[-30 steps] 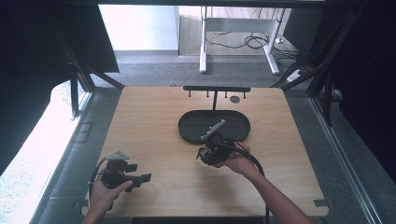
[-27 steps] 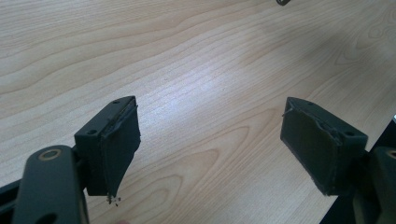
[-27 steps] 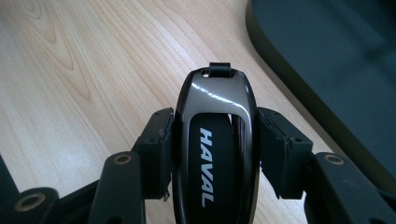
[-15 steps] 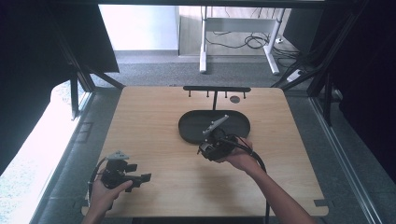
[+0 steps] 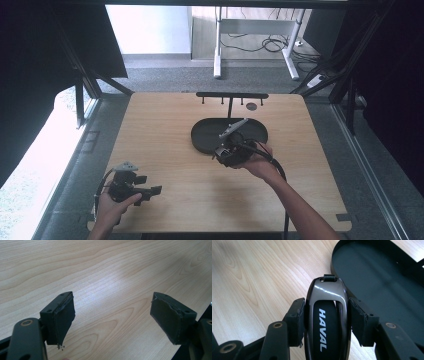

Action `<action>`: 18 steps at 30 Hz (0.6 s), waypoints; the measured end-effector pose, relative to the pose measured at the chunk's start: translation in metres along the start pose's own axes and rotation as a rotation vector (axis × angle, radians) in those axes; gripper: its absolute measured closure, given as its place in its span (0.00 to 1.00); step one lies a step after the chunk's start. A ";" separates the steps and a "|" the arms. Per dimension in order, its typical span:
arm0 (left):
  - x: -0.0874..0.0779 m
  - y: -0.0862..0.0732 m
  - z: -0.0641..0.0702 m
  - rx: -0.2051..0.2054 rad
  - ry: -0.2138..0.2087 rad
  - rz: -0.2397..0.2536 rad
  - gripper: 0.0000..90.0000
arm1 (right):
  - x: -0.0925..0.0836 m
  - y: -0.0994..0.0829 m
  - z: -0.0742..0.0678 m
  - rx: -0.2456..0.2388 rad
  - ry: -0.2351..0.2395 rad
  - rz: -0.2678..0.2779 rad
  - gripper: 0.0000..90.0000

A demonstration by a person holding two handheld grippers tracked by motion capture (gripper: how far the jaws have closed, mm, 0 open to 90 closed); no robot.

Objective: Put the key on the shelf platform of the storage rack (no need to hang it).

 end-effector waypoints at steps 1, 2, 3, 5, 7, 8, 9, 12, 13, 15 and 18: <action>0.000 0.000 0.000 0.000 0.000 0.000 0.22 | -0.001 0.000 0.001 0.001 -0.002 0.000 0.55; 0.000 0.000 0.000 0.000 -0.002 0.000 0.22 | -0.001 0.001 0.001 0.004 -0.001 0.004 0.55; 0.000 0.000 0.000 0.000 -0.002 -0.001 0.22 | -0.001 0.001 0.002 0.004 -0.003 0.006 0.55; 0.000 0.000 0.000 0.001 -0.002 -0.001 0.22 | -0.002 0.002 0.004 0.010 -0.007 0.008 0.55; 0.000 0.000 0.000 0.000 -0.002 -0.001 0.22 | -0.003 0.003 0.006 0.009 -0.010 0.015 0.55; 0.000 0.000 0.000 0.000 -0.002 -0.001 0.22 | -0.003 0.004 0.006 0.013 -0.012 0.017 0.55; 0.000 0.000 0.000 0.000 -0.002 -0.001 0.22 | -0.004 0.005 0.007 0.012 -0.015 0.020 0.55; 0.000 0.000 0.000 0.000 -0.001 0.000 0.22 | -0.005 0.006 0.009 0.016 -0.017 0.022 0.55; 0.000 0.000 0.000 0.000 -0.002 -0.001 0.22 | -0.005 0.007 0.010 0.019 -0.020 0.028 0.55; 0.000 0.000 0.000 0.001 -0.002 -0.001 0.22 | -0.005 0.008 0.011 0.020 -0.022 0.028 0.55; 0.000 0.000 0.000 0.001 -0.002 -0.001 0.22 | -0.006 0.010 0.014 0.024 -0.027 0.032 0.55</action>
Point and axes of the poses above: each handheld gripper's, and its own axes: x roughly forward along the jaws, y roughly out of its top, z roughly to its right, the point moved 6 cm from there along x, roughly forward along the jaws, and after that the axes turned 2 degrees about x, right-handed, at the moved point
